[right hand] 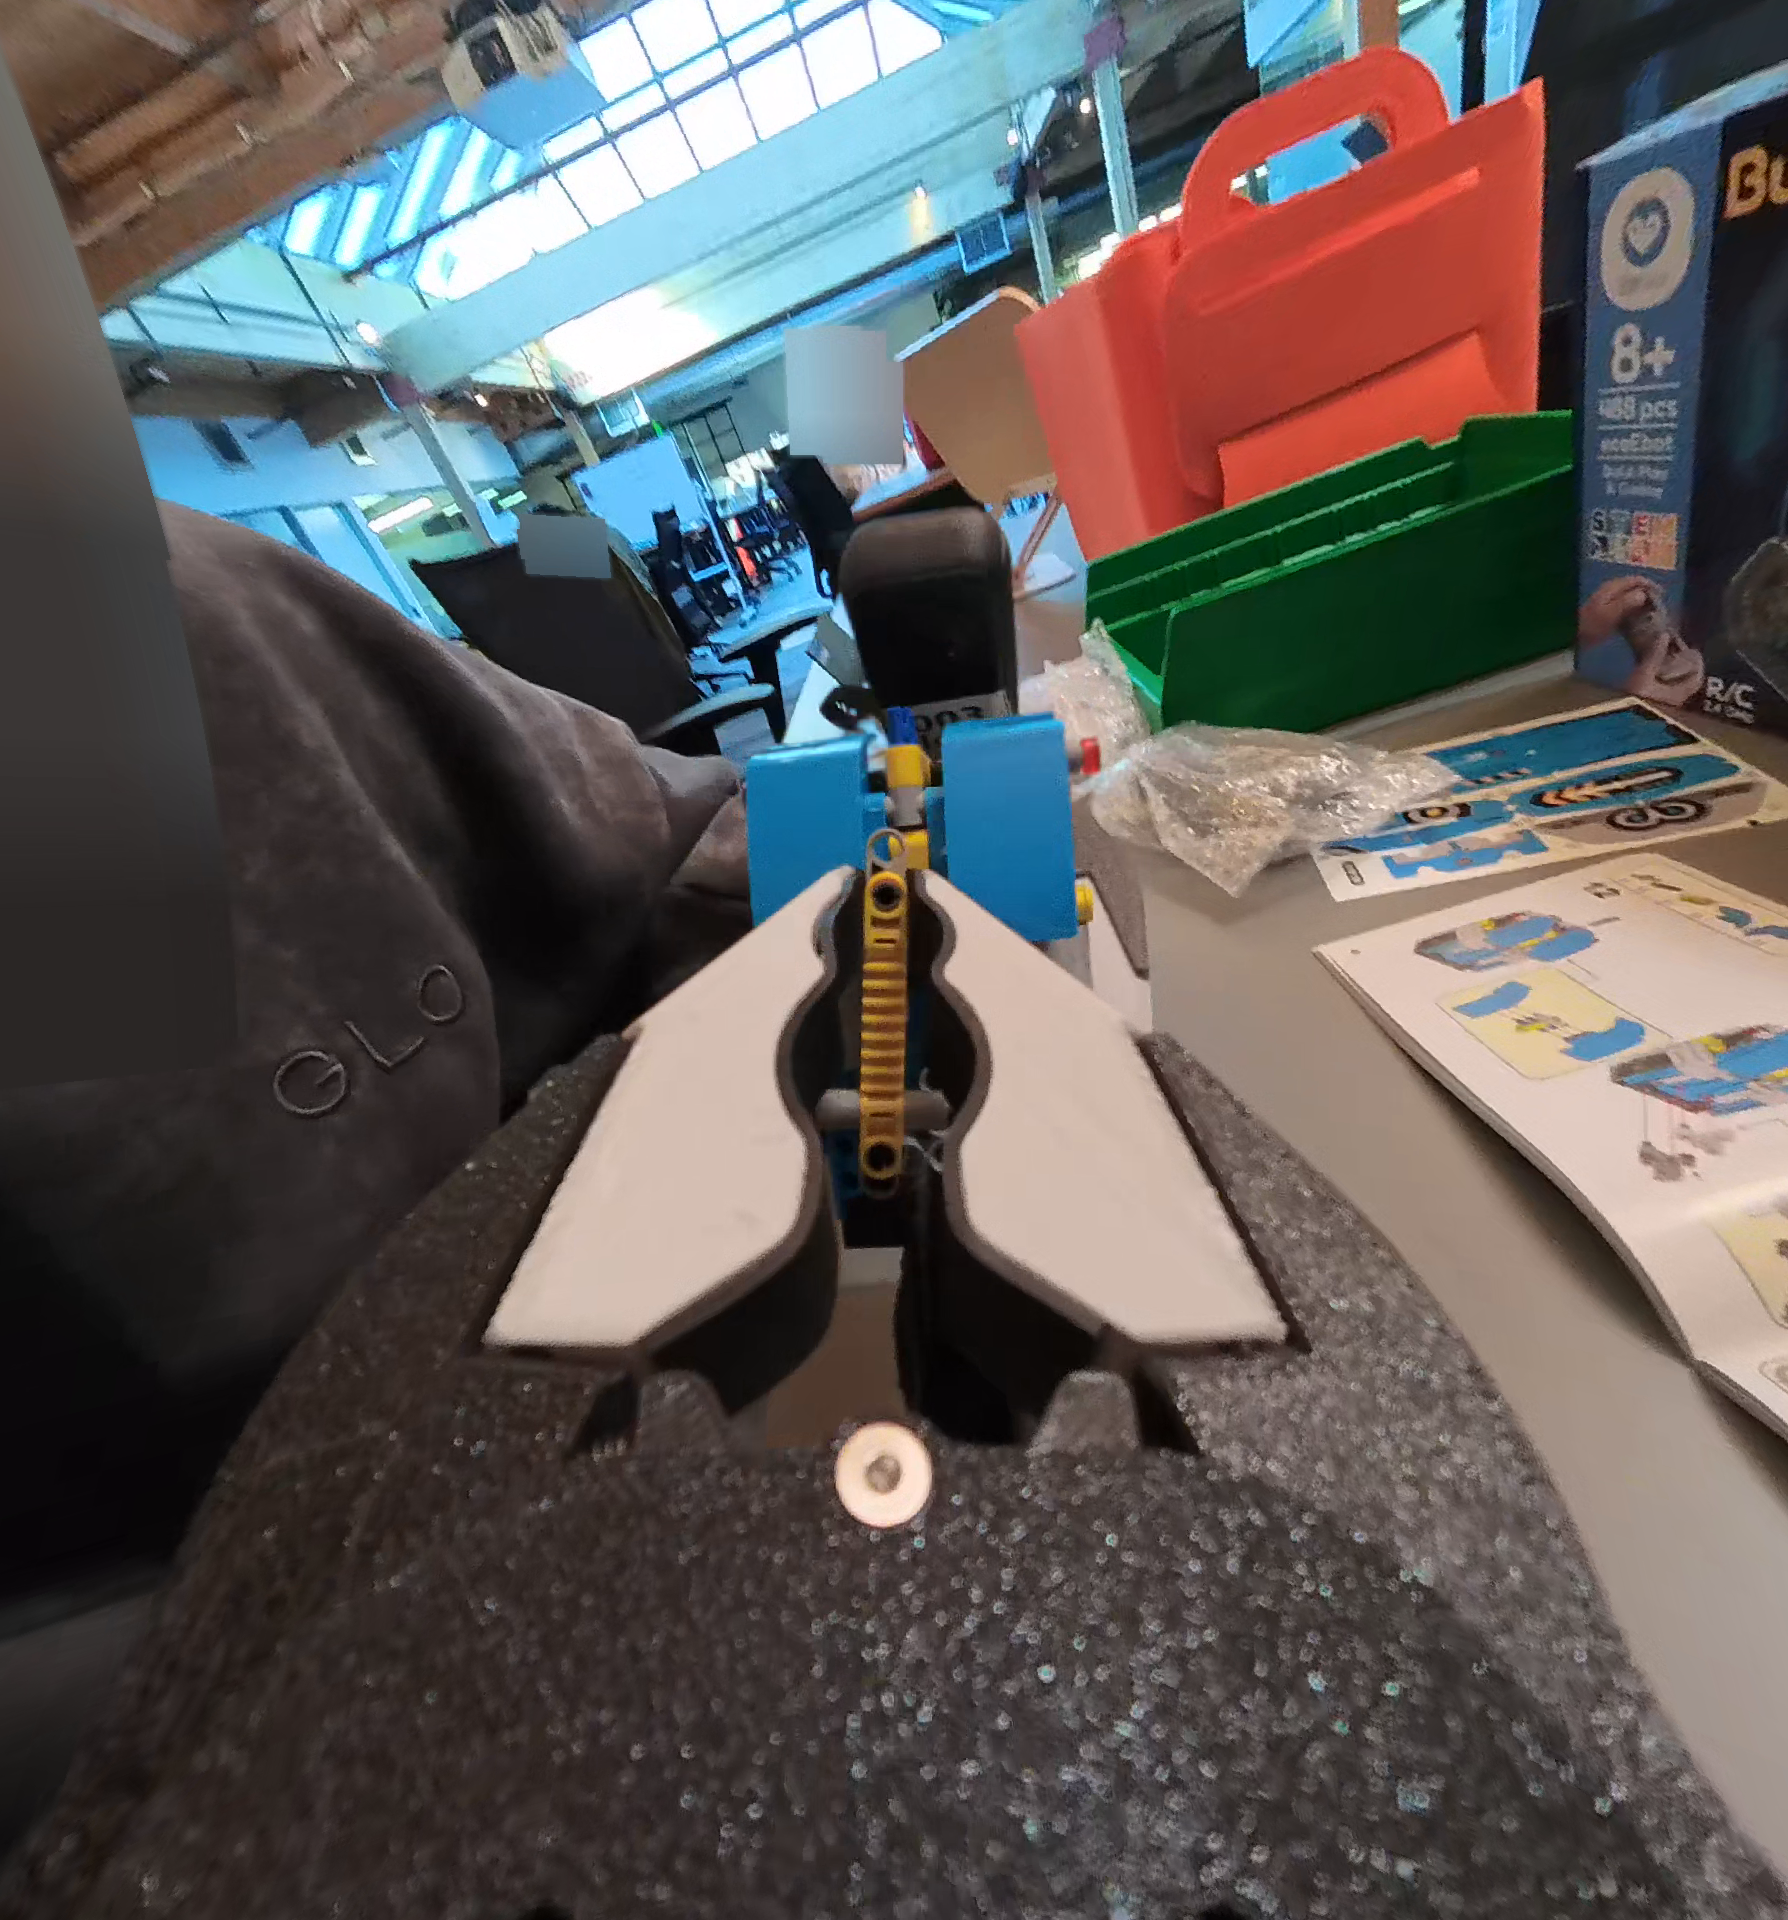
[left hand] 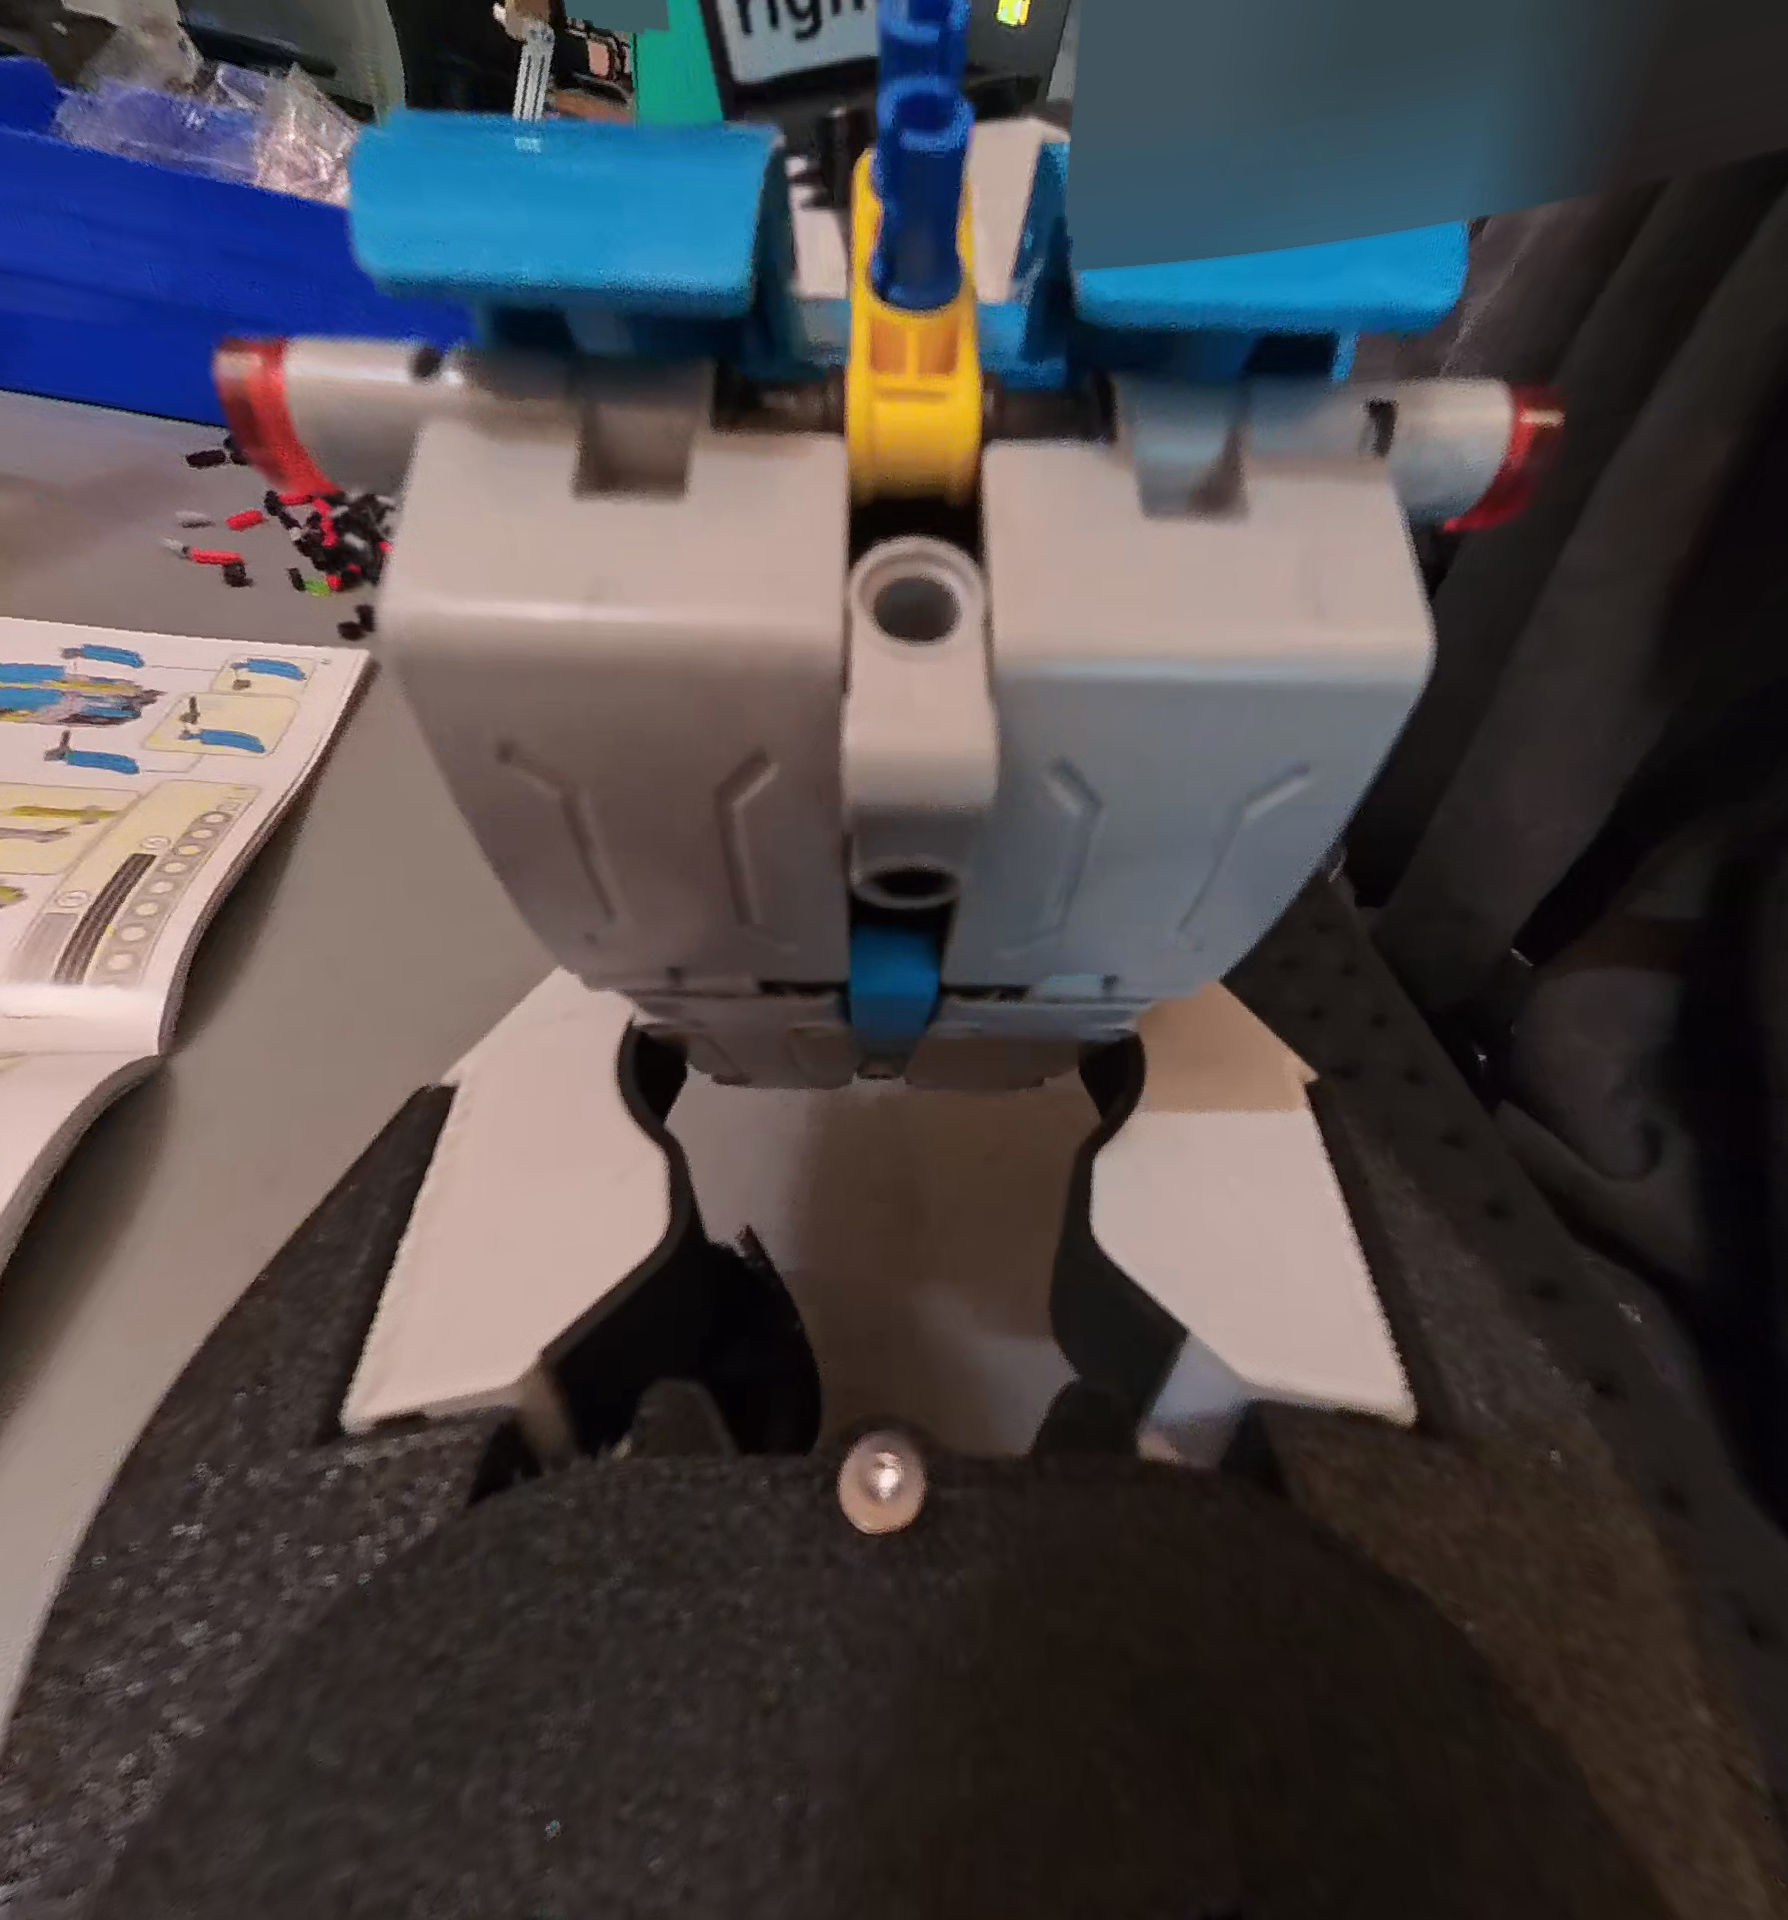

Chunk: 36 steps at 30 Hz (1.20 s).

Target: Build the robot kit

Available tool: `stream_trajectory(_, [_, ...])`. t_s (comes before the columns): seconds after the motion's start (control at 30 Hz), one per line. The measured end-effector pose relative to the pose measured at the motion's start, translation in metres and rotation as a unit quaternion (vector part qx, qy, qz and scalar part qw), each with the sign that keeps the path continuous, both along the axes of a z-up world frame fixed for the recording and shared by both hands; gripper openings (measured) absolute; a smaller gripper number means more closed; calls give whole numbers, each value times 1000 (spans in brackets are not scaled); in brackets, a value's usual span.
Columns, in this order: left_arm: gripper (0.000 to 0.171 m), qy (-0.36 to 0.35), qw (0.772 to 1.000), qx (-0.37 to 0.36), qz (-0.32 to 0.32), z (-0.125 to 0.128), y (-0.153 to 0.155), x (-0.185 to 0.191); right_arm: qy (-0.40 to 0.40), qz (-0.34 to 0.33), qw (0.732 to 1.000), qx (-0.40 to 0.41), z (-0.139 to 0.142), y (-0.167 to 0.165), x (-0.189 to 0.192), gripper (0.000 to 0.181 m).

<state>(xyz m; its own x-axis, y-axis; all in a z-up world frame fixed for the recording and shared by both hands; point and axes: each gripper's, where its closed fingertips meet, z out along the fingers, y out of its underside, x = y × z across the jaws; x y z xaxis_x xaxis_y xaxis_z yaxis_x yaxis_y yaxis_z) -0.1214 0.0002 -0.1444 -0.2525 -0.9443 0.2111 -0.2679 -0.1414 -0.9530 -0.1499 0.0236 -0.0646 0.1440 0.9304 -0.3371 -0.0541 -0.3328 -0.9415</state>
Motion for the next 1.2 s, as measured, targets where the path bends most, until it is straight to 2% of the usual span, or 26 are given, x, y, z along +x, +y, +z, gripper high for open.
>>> stream_trajectory(0.3, [77,-1,1000,-8,-5,-1,-2,-1,-9,-25,1000,7,-6,7,5,6])
stream_trajectory(0.8, [77,-4,1000,-31,-4,1,-1,-3,-6,-23,1000,2,-9,6,6,6])
stream_trajectory(1.2, [77,-4,1000,-22,7,1,2,-3,4,-19,1000,-21,-10,6,6,6])
